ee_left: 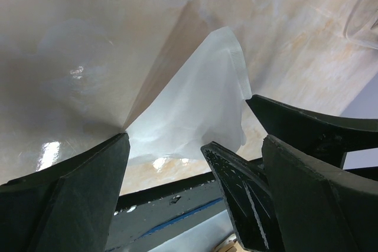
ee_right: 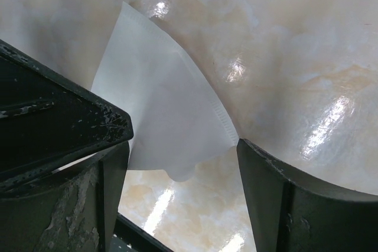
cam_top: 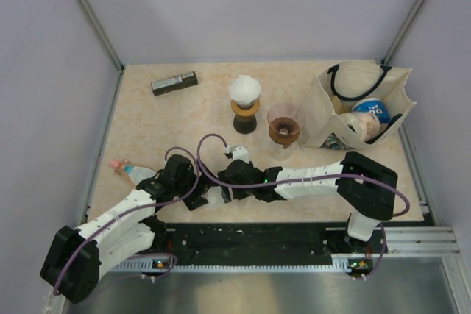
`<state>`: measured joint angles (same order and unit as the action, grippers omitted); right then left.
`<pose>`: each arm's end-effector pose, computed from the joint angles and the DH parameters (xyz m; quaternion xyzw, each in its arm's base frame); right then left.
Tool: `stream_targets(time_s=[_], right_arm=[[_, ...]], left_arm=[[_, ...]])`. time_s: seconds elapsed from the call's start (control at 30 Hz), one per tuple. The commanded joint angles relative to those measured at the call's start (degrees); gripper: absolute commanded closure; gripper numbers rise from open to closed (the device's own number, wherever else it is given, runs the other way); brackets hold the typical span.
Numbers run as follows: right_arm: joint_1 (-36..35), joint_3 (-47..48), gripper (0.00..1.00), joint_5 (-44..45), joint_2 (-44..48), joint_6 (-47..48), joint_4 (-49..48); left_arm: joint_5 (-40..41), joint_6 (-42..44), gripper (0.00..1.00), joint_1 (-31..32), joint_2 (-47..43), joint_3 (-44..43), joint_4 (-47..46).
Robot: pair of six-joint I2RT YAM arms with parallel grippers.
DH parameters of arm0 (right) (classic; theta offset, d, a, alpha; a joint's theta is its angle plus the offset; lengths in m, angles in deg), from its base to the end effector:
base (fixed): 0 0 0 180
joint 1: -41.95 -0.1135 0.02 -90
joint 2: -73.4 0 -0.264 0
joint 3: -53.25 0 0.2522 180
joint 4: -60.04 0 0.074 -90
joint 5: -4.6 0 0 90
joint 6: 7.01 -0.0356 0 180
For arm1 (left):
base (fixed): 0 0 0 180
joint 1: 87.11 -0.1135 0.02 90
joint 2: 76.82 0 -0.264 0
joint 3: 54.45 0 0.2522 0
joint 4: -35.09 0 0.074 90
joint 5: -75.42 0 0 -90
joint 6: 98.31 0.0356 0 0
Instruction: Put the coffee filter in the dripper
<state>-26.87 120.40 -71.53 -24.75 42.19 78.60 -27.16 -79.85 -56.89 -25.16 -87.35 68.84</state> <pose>0.1323 0.3177 0.1623 -0.1850 0.9139 0.2151 0.2903 0.1354 -0.0878 0.1532 -0.2992 0.8931 -0.3133 0.1210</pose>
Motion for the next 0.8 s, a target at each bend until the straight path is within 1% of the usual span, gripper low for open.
stream_targets(time_s=[0.0,0.2,0.37,0.43,0.53,0.67,0.77], right_arm=[[0.17,1.81,0.28,1.34,2.62,-2.27,-4.36],[0.17,2.16,0.37,0.99,0.94,-3.24,-3.92],[0.17,2.25,0.53,1.25,0.50,-3.50,-3.83],[0.26,2.51,0.53,1.07,0.15,-3.33,-3.66],[0.26,4.09,0.49,1.42,-1.17,-2.97,-0.50],[0.35,3.04,0.48,4.84,0.93,-6.21,3.10],[0.26,2.60,0.45,6.26,3.13,-9.90,6.97]], left_arm=[[0.27,1.85,0.01,0.37,0.11,-0.90,1.37],[0.36,1.85,0.01,0.28,-0.51,-0.90,1.63],[0.10,1.94,0.01,0.28,-0.07,-0.99,1.63],[-0.08,2.03,0.01,0.28,0.11,-0.99,1.55],[-0.17,1.94,0.01,0.28,0.02,-0.99,1.37],[-0.87,0.71,0.01,0.37,-0.68,-0.73,1.10],[-1.31,-1.66,0.01,1.33,-2.35,-0.20,0.67]])
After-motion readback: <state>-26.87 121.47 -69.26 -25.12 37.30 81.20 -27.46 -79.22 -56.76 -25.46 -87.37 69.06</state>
